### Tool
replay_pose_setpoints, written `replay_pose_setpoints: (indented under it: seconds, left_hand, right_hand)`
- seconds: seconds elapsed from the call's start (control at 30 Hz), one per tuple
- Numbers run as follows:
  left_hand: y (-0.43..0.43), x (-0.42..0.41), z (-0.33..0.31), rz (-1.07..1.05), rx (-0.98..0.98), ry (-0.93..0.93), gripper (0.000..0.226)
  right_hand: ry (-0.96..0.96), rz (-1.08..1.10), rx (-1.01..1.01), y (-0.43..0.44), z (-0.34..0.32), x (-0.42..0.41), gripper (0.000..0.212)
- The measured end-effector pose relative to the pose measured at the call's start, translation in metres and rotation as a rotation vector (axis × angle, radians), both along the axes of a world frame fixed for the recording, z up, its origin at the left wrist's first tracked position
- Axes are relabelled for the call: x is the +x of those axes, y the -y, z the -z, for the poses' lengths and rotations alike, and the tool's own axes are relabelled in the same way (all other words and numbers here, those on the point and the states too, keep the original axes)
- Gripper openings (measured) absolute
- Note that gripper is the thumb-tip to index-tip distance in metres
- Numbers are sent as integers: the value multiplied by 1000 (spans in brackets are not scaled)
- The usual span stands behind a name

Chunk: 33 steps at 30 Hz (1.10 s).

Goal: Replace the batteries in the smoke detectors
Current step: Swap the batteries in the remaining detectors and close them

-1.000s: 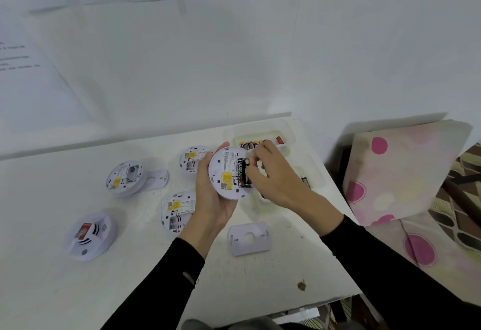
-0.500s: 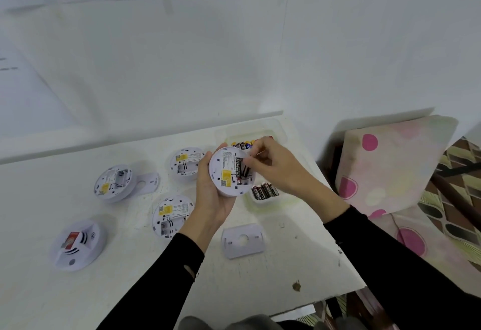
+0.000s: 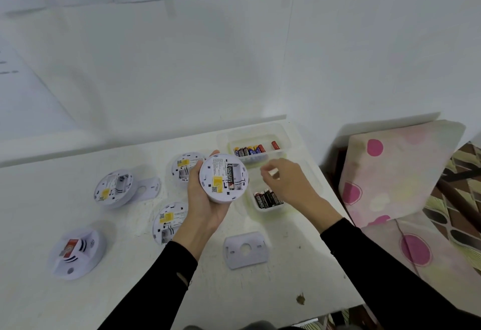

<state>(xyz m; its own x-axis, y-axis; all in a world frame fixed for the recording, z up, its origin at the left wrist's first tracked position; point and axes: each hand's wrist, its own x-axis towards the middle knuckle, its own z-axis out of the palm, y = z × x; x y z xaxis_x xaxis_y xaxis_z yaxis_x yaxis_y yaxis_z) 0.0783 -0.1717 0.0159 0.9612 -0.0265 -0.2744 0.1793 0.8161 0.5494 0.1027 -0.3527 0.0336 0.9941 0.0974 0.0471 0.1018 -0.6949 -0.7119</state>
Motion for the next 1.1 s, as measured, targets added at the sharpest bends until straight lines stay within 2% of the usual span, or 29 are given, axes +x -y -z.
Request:
replay_pose_setpoints:
  seconds: [0.07, 0.1, 0.2, 0.3, 0.4, 0.57, 0.63, 0.7, 0.77, 0.97, 1.1]
  left_hand:
    - [2, 1, -4, 3, 4, -5, 36]
    - [3, 1, -6, 10, 4, -5, 36]
    - [4, 0, -9, 44, -1, -6, 37]
    - [6, 0, -11, 67, 21, 2, 40]
    - [8, -1, -12, 87, 49, -1, 39]
    - [7, -3, -11, 94, 46, 15, 39]
    - [7, -5, -12, 131, 47, 29, 40]
    - [10, -9, -15, 212, 76, 17, 43]
    - [14, -11, -16, 252, 80, 8, 45]
    - [13, 1, -23, 209, 112, 51, 41]
    - [12, 6, -25, 198, 95, 46, 38]
  right_hand:
    - [134, -101, 190, -11, -14, -9, 21]
    - [181, -191, 215, -15, -20, -13, 28]
    - [217, -405, 114, -24, -24, -21, 54]
    - [205, -474, 29, -26, -23, -22, 68]
    - [224, -499, -48, -25, -26, -19, 63]
    - [366, -530, -164, -28, -22, -19, 43]
    - [419, -503, -132, -28, -22, -17, 37]
    - [384, -417, -7, -24, -26, -13, 32]
    - [349, -413, 36, -21, -29, -11, 37]
    - [380, -528, -73, -20, -29, -13, 60]
    - [395, -535, -102, -24, -34, -10, 60]
